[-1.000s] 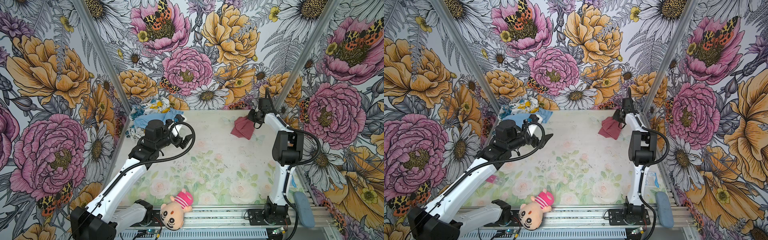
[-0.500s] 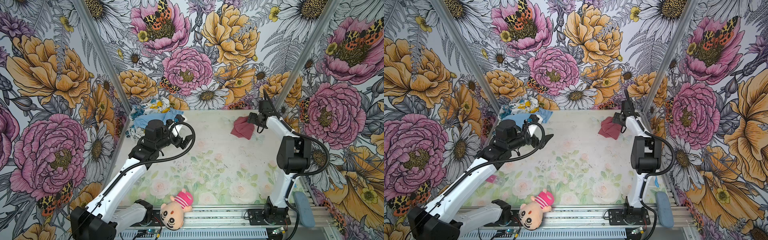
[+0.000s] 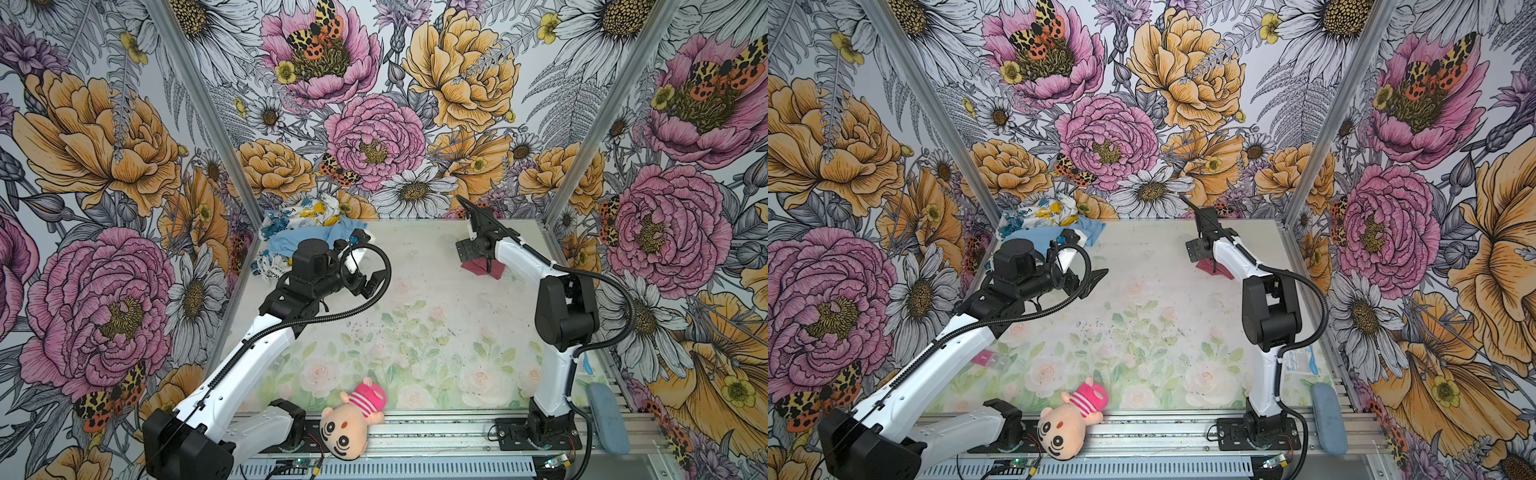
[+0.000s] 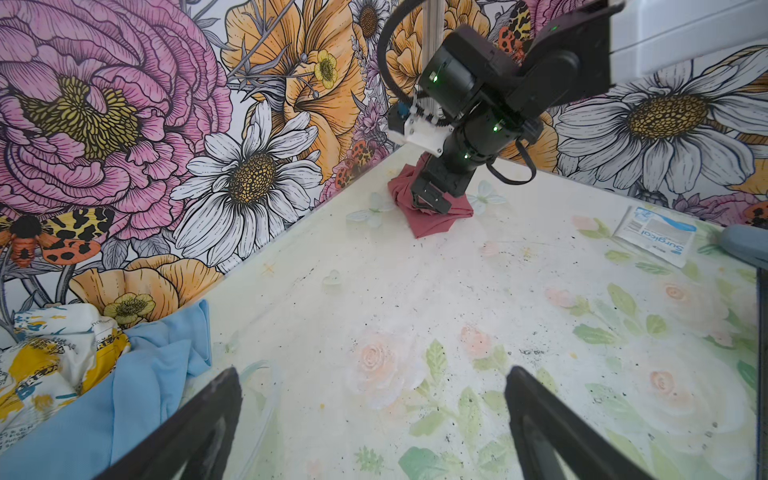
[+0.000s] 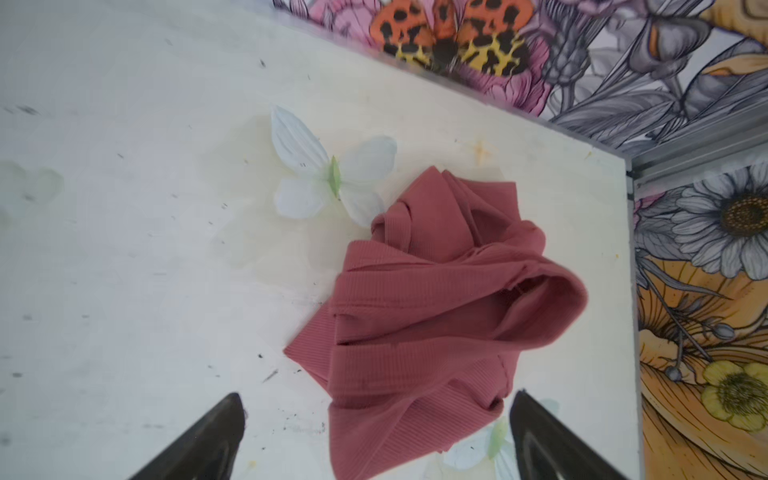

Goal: Pick out a specific cloth from the pile

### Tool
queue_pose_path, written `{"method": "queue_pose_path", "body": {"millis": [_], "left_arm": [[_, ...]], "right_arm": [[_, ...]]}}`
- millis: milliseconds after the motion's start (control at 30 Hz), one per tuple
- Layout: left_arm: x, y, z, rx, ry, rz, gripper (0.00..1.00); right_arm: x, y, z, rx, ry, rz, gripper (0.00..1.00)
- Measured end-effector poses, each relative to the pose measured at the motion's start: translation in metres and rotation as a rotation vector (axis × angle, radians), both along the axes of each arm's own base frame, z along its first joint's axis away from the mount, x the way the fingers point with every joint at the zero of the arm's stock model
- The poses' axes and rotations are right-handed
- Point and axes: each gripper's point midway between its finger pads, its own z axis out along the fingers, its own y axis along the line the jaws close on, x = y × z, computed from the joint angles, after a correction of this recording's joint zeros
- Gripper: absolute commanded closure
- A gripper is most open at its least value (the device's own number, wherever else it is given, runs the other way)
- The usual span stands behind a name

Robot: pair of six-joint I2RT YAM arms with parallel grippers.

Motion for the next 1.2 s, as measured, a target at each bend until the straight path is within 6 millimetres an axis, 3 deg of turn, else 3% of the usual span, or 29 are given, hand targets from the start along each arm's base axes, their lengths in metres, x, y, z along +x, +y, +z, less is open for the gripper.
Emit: {"method": "queue_pose_path", "body": {"millis": [100,167,433,567,700,867,1000,1067,1133,1167,1200], "left_arm": [[0.0,0.0,0.0,0.0,0.0,0.0,0.01],[0.0,0.0,0.0,0.0,0.0,0.0,0.01],[0.003,-0.001,-0.006,0.008,0.016,0.0,0.01],[0.005,-0.002,-0.011,0.013,0.028,0.001,0.01],[0.005,-0.002,-0.012,0.014,0.03,0.0,0.01],[0.005,-0.002,-0.012,0.014,0.03,0.0,0.01],[0.005,-0.002,-0.012,0.014,0.031,0.0,0.01],[0.005,-0.002,-0.012,0.014,0.031,0.0,0.01],[0.005,-0.002,-0.012,0.014,0.031,0.0,0.01],[0.005,-0.002,-0.012,0.014,0.031,0.0,0.01],[0.005,-0.002,-0.012,0.014,0.031,0.0,0.01]], "right_arm": [[0.004,-0.011,-0.029,-0.064,0.076,-0.019,0.01],[0.01,-0.016,-0.037,-0.092,0.099,-0.024,0.0],[0.044,-0.028,-0.033,-0.146,0.107,-0.037,0.04],[0.046,-0.032,-0.044,-0.117,0.173,-0.022,0.09],[0.034,-0.04,-0.062,-0.04,0.261,-0.021,0.09],[0.024,-0.042,-0.066,0.038,0.311,-0.017,0.11],[0.019,-0.042,-0.068,0.063,0.335,-0.015,0.38],[0.017,-0.046,-0.069,0.072,0.344,-0.031,0.56],[0.017,-0.05,-0.067,0.082,0.347,-0.053,0.89],[0.019,-0.053,-0.065,0.092,0.342,-0.069,0.98],[0.021,-0.056,-0.063,0.103,0.337,-0.082,1.0]]}}
